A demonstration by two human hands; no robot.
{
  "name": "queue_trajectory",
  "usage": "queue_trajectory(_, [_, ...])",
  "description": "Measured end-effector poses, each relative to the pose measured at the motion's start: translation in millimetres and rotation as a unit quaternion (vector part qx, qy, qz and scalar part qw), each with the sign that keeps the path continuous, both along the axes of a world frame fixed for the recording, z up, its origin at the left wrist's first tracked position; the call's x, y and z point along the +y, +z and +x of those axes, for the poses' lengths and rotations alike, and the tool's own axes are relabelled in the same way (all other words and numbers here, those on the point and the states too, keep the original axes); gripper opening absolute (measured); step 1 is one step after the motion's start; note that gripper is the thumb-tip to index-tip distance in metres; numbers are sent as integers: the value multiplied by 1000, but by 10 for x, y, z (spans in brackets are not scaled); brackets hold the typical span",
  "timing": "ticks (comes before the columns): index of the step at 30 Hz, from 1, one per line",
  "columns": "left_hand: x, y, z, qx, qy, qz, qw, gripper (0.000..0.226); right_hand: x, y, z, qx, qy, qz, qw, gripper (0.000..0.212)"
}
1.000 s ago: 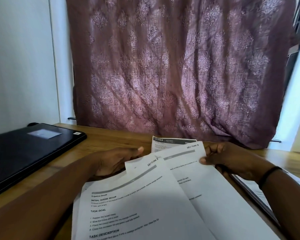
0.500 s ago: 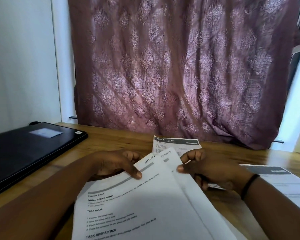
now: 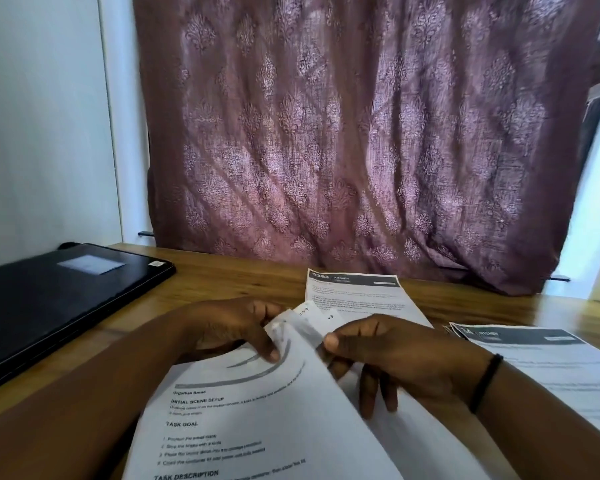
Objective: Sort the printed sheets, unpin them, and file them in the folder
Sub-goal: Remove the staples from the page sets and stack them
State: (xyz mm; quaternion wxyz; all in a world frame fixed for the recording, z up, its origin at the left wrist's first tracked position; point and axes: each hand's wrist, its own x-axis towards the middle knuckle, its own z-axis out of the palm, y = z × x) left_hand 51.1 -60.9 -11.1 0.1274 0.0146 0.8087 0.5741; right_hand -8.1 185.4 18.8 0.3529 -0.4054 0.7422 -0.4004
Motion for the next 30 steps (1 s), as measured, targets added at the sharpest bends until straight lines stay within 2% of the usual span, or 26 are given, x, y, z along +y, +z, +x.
queue_trajectory(2, [10,3,6,-2,2,7,1000,37,6,-33,-89,73,-61,-29,995,17])
queue_trajectory(6, [18,-18,14,27,22,-11,999,23,39,-51,-272,176,-173,-75,966,14])
queue_trajectory(9, [21,-11,18,23,23,-1,999,20,76,-70,-375,288,-203,-46,935,12])
queue_trajectory(10, [29,-1,27,21,21,2,1000,21,78,-86,-389,297,-203,-32,933,16])
queue_trajectory(15, [11,0,36,22,33,22,999,24,33,-130,-346,208,-195,0,959,27])
queue_trajectory(20, [67,43,59,29,49,4,998,24,3,-143,-374,201,-188,10,961,27])
queue_trajectory(24, [53,49,60,54,43,9,998,30,-22,-169,-391,136,-197,8,971,43])
queue_trajectory(27, [6,16,44,77,54,5,996,44,-9,-181,-456,101,-214,-30,971,29])
queue_trajectory(30, [13,21,58,109,69,15,992,37,32,-174,-502,59,-232,-75,968,13])
